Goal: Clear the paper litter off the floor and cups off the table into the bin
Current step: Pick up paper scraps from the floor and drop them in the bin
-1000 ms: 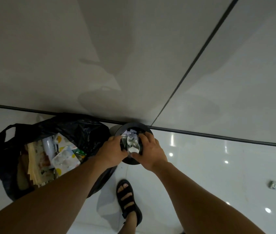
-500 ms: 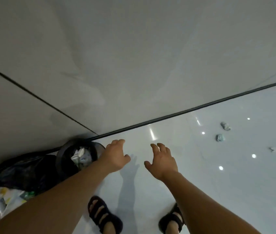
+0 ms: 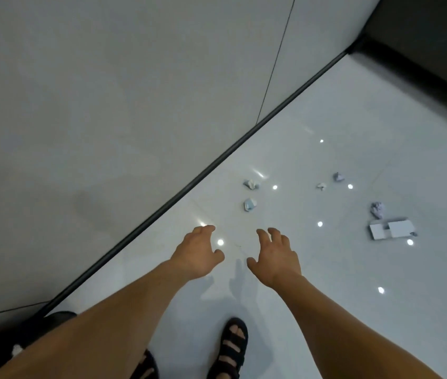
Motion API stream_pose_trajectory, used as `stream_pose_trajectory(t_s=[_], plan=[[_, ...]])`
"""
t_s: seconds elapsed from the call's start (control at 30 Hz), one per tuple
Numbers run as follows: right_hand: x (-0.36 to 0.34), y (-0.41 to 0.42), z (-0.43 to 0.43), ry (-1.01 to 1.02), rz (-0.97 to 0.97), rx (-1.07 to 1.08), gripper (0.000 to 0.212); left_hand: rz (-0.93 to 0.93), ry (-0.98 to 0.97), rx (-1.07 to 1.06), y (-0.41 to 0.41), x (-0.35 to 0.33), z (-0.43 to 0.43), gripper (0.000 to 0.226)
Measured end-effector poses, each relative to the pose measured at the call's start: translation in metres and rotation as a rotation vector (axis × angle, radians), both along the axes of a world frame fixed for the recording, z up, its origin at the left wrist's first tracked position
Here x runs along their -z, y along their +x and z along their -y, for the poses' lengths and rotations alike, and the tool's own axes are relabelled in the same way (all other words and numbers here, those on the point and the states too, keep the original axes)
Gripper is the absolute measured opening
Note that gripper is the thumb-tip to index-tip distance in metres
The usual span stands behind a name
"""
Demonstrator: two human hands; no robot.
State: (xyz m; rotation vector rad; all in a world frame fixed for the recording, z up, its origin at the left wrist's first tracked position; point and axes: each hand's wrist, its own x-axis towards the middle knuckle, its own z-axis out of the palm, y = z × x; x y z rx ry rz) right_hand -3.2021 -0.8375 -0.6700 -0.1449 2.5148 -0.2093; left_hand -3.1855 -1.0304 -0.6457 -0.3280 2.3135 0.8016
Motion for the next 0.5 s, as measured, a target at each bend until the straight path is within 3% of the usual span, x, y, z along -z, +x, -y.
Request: stream_pose_trajectory(t_s=[0.27,0.5], plan=[[0.014,-0.070,-0.041,-0.008,0.032,0.087,0.073,0.087,0.003,0.026,-0.069,0.023,-0.024,0.069],[0.054,-0.168,-0.046,-0.017,0.070,0.152,0.075,0.112,0.035,0.026,-0.177,0.071,-0.024,0.071]])
